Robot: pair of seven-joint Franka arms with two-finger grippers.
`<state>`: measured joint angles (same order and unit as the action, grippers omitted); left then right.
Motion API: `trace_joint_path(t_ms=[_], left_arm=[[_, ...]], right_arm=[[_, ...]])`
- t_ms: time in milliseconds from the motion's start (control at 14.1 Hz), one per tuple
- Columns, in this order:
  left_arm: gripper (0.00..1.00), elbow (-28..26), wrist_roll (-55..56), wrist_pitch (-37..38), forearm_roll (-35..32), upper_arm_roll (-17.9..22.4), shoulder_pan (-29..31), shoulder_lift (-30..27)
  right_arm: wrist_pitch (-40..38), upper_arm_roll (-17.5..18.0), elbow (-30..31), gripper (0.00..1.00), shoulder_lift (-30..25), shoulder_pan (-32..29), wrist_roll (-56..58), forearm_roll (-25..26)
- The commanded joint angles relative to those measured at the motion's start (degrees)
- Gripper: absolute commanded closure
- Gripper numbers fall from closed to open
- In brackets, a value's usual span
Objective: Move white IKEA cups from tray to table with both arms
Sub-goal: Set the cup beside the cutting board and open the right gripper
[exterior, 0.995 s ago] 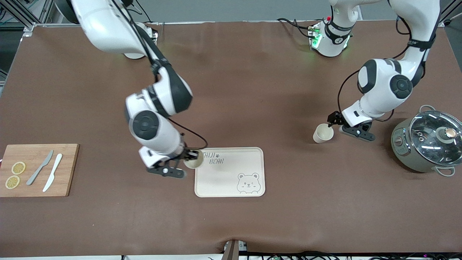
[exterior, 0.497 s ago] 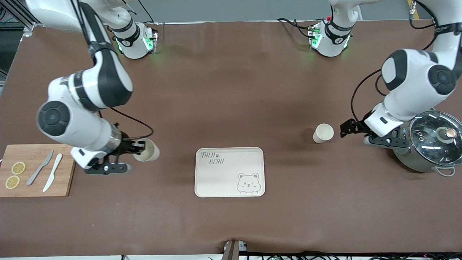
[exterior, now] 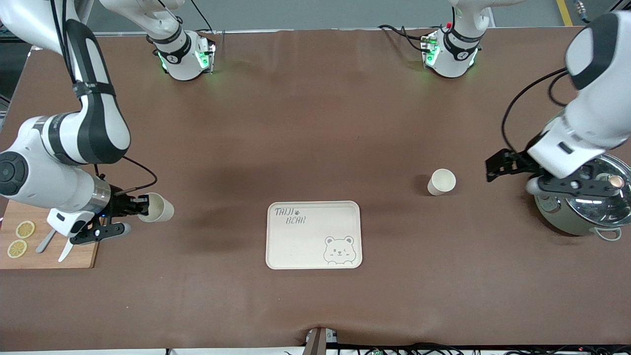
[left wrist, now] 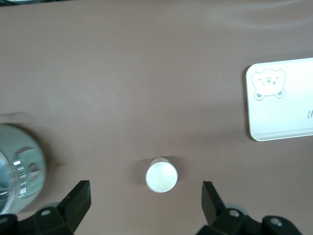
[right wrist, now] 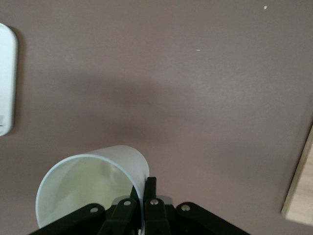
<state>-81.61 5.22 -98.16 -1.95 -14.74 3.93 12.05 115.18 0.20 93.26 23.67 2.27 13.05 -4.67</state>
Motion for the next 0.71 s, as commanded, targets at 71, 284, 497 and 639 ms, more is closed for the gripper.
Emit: trace_joint_path(t_ms=[71, 284, 497, 639], left_arm=[[0.0, 6.3, -1.5, 6.1, -1.6, 0.2, 0.8, 1.2], [0.0, 6.3, -2.7, 6.8, -1.6, 0.1, 0.7, 1.2], [0.0, 6.3, -3.0, 6.7, -1.7, 0.7, 0.7, 1.0], [0.0, 6.3, -4.1, 6.7, -1.2, 9.6, -7.3, 0.8]], right_arm=[[10.8, 0.9, 8.6, 1.0, -1.3, -2.9, 7.1, -1.0], [14.4, 0.9, 9.2, 1.0, 1.3, -3.8, 8.7, -1.0], [20.8, 0.9, 11.5, 1.0, 3.5, -3.8, 8.7, -1.0], [25.2, 0.9, 13.2, 1.0, 5.3, -3.8, 9.2, -1.0]])
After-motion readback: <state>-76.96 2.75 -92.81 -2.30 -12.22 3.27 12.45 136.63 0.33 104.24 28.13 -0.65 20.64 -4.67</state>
